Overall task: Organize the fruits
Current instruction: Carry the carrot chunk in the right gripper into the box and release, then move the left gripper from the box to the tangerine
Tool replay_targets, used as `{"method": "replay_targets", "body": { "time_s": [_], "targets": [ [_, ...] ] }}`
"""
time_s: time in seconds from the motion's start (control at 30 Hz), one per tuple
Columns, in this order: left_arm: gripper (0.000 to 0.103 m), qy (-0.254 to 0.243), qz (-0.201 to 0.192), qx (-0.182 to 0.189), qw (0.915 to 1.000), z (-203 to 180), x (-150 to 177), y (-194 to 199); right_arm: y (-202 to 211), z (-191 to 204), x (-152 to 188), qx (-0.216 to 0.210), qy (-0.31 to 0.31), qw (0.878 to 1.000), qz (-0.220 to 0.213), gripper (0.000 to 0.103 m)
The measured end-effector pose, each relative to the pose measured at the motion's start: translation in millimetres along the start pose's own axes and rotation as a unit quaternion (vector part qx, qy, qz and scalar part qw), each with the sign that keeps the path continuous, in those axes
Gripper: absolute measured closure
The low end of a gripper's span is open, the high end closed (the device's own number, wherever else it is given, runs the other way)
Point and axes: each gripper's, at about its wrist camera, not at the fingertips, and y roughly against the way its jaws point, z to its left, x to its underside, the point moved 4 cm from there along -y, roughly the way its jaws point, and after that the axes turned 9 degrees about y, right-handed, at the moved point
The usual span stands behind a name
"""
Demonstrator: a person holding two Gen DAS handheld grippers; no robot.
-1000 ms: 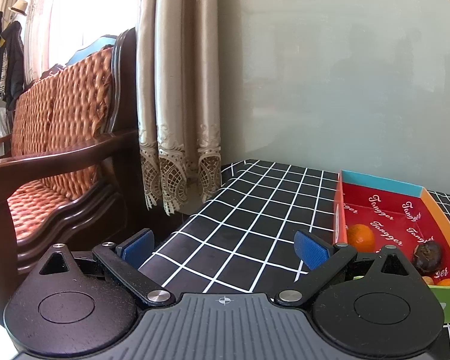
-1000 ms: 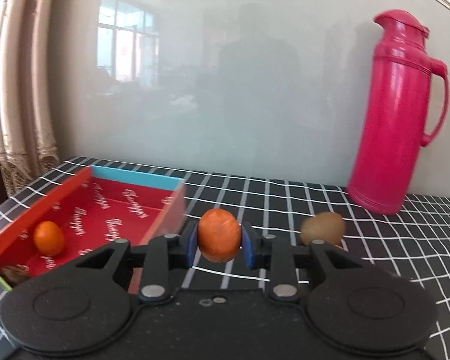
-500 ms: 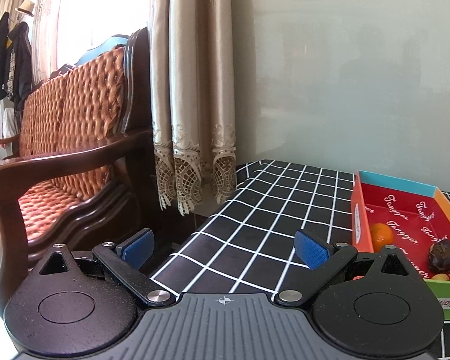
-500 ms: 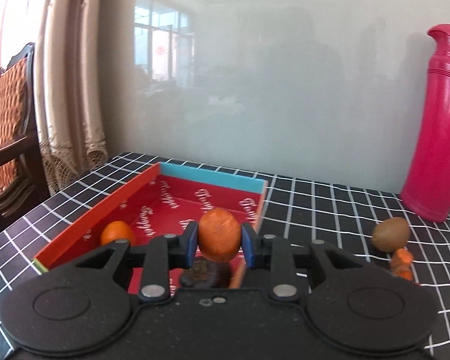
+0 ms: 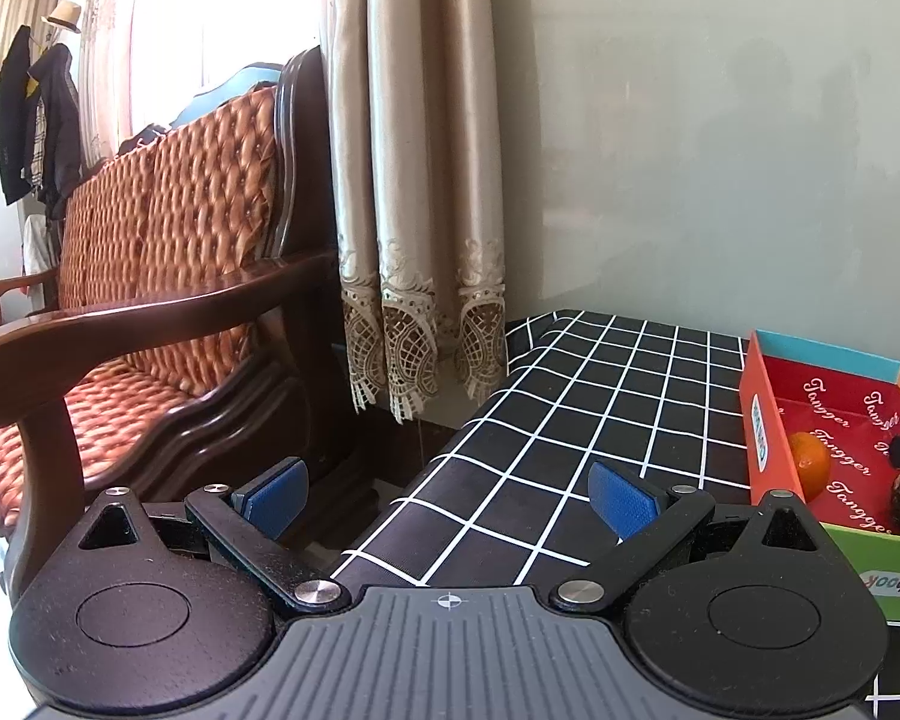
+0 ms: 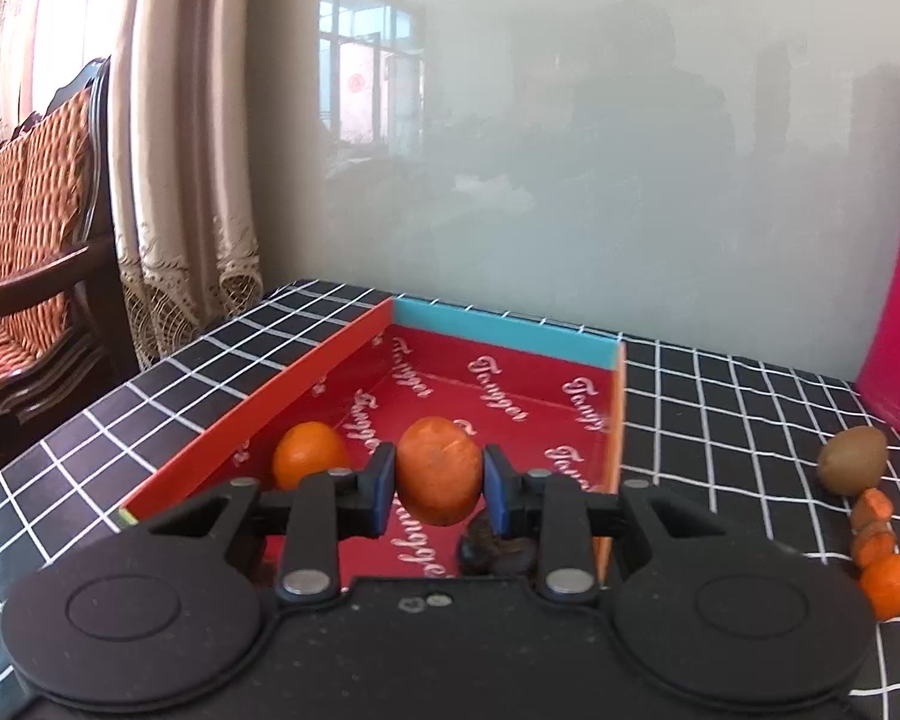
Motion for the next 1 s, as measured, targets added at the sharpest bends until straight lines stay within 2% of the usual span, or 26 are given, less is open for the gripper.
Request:
{"method": "replay_targets", "body": {
  "time_s": [0.07, 0.17, 0.27, 0.37, 0.43, 0.5, 0.63, 0.77, 0.87, 0.93, 1.0],
  "targets": [
    [0.004, 0.000, 0.001, 0.002, 1.0000, -0.7, 0.1, -0.4, -0.4, 1.3, 1.6, 0.000, 0.001, 1.000, 0.001, 0.073],
    [0.004, 0.000, -0.001, 0.006, 1.0000, -2.8, -0.9, 0.3, 3.2, -2.4, 0.6, 0.005, -0.001, 1.000, -0.006, 0.067],
    [0.004, -0.002, -0.002, 0.009, 1.0000, -5.0, -0.7, 1.7, 8.9, -10.2, -0.7, 0.014, -0.004, 1.000, -0.016, 0.045],
    [0.004, -0.002, -0.002, 0.012, 0.9999, -7.6, -0.5, 3.1, 15.7, -19.6, -3.1, 0.023, -0.012, 0.999, -0.030, 0.036],
    [0.004, -0.003, -0.003, 0.015, 0.9999, -9.6, -0.5, 4.4, 23.7, -29.3, -5.8, 0.038, -0.023, 0.998, -0.046, 0.025],
    [0.004, -0.004, -0.003, 0.017, 0.9999, -11.5, -0.5, 5.1, 34.8, -43.3, -8.5, 0.060, -0.035, 0.995, -0.071, 0.009],
    [0.004, -0.001, -0.006, 0.019, 0.9998, -14.1, -2.1, 7.3, 48.7, -75.7, -7.2, 0.096, -0.066, 0.989, -0.095, 0.002],
    [0.004, 0.002, -0.010, 0.025, 0.9996, -19.5, -3.1, 10.0, 73.5, -113.5, -1.8, 0.103, -0.112, 0.976, -0.155, 0.000],
    [0.004, 0.000, -0.013, 0.032, 0.9994, -27.9, -2.8, 13.8, 84.0, -137.8, 5.4, 0.090, -0.164, 0.965, -0.185, 0.000],
    [0.004, -0.002, -0.014, 0.036, 0.9992, -35.2, -3.2, 15.7, 85.7, -149.6, 9.7, 0.087, -0.192, 0.960, -0.181, 0.000],
    [0.004, -0.001, -0.016, 0.043, 0.9989, -42.1, -3.4, 18.0, 85.6, -162.8, 12.7, 0.098, -0.207, 0.962, -0.149, 0.000]
  ]
}}
